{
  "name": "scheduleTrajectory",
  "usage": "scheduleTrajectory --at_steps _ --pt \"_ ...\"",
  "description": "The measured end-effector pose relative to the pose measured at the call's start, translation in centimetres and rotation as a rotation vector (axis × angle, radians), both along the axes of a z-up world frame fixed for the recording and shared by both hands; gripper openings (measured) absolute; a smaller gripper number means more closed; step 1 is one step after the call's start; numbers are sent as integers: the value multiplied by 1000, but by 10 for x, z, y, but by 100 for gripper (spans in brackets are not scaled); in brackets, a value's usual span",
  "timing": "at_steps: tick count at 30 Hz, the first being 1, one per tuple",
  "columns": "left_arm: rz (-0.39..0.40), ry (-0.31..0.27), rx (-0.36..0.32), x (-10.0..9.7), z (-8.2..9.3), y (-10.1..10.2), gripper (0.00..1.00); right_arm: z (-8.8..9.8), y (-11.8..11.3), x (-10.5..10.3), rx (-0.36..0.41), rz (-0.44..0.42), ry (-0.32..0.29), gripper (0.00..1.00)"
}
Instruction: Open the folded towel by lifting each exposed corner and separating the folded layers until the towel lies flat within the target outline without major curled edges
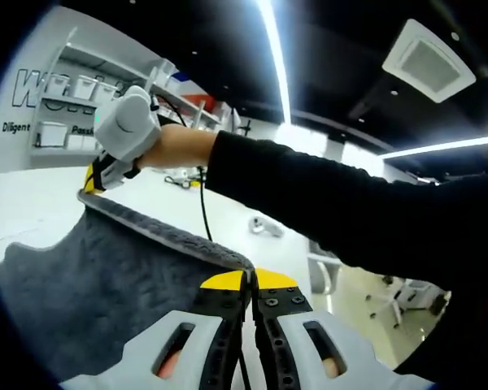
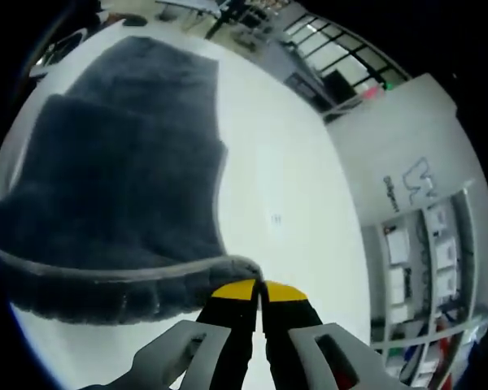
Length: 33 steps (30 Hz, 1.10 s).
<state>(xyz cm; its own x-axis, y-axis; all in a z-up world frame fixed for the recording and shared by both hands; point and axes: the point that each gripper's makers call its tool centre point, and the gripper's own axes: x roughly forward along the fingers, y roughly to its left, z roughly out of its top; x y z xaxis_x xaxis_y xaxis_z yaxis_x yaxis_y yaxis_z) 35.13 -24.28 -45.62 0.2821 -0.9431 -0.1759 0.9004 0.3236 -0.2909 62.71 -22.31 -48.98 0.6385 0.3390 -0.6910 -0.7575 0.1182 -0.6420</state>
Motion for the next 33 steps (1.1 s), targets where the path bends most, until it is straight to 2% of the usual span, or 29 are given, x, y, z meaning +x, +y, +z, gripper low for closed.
scheduleTrajectory --at_steps 4,13,15,20,25,33 --pt "-5 25 -28 0 1 -9 0 -2 -12 0 -4 -12 -6 0" --pt "-11 34 -48 8 -1 -35 0 -3 -41 7 -31 -46 -43 0" --pt "-9 66 -66 11 -4 -40 0 -5 -45 10 -26 -51 -47 0" --pt "-3 77 -72 12 -9 -52 1 -17 -55 14 -28 -62 -44 0" --pt "-11 132 -77 23 -19 -61 1 -31 -63 20 -20 -72 -37 0" --pt "-19 149 -39 20 -43 -75 1 -50 -71 20 -14 -76 -25 0"
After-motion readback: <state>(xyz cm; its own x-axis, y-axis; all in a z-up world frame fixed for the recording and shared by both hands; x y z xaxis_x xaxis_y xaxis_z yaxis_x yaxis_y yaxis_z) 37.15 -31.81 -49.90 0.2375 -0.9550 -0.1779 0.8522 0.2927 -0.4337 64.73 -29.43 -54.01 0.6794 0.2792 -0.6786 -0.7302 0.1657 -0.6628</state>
